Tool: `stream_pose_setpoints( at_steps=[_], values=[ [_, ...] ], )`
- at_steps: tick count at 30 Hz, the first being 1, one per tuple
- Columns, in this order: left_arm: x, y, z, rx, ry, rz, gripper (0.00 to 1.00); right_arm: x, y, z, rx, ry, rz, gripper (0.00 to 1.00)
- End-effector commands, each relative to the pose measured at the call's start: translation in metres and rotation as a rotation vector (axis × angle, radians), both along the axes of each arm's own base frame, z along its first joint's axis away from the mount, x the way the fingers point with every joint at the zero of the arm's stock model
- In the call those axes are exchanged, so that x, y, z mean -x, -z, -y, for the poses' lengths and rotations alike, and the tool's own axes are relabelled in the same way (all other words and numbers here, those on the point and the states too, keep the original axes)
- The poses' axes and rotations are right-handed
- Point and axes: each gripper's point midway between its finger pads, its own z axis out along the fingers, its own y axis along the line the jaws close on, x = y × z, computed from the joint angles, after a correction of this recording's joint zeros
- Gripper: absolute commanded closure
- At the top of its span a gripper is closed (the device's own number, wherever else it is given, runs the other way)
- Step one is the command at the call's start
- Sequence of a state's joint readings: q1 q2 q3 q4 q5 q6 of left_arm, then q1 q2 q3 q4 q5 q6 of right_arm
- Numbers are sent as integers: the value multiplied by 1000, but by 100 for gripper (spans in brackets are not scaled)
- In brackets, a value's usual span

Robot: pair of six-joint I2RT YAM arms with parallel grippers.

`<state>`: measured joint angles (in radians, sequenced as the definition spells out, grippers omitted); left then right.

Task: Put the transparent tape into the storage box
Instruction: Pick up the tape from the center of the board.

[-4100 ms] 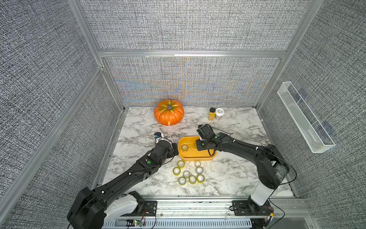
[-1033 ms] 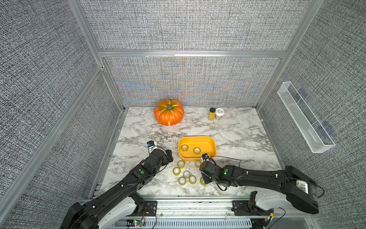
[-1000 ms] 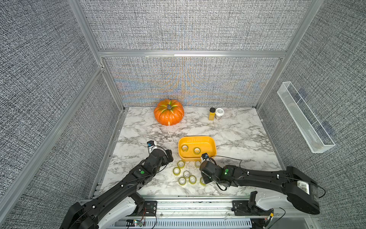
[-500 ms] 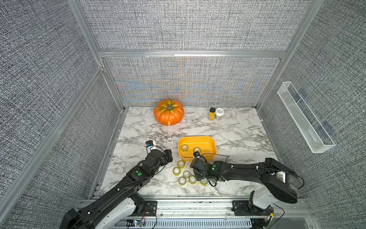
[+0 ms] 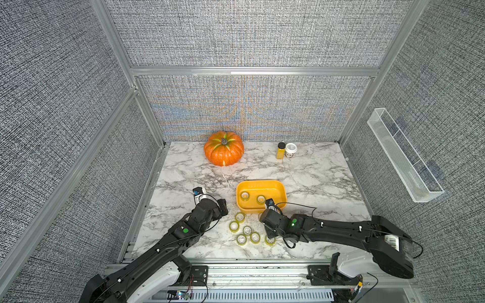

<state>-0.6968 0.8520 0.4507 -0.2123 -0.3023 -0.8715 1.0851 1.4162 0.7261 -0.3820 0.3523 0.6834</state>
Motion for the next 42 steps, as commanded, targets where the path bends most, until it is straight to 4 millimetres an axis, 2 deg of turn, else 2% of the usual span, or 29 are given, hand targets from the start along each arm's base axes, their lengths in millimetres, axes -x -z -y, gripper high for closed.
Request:
stream_pose_setpoints(
  at_steps=[1, 11, 16, 19, 22, 25, 29, 33, 37, 42],
  values=[
    [-4, -6, 8, 18, 23, 11, 0, 9, 9, 4, -15, 7, -41, 52],
    [-6, -3, 15, 14, 48, -13, 0, 7, 21, -6, -31, -5, -46, 52],
    [-6, -5, 14, 15, 40, -5, 0, 7, 35, -5, 10, -10, -62, 53],
    [-7, -6, 12, 10, 34, 1, 0, 9, 43, 1, 33, 4, -71, 58],
    [-8, -6, 10, 2, 28, 7, 0, 11, 42, 9, 41, 25, -62, 74],
    [-8, -7, 9, -3, 22, 12, 0, 12, 29, 15, 32, 39, -38, 90],
    [-9, -7, 9, -4, 20, 14, 0, 13, 0, 19, -10, 28, 0, 98],
    [-11, -10, 13, 12, 26, 19, 0, 15, -35, 11, -97, -31, 30, 99],
    [-15, -27, 26, 53, 75, 48, 0, 12, -71, 4, -167, -62, 75, 99],
    [-21, -47, 49, 83, 159, 63, 0, -12, -120, -12, -251, -92, 201, 98]
  ],
)
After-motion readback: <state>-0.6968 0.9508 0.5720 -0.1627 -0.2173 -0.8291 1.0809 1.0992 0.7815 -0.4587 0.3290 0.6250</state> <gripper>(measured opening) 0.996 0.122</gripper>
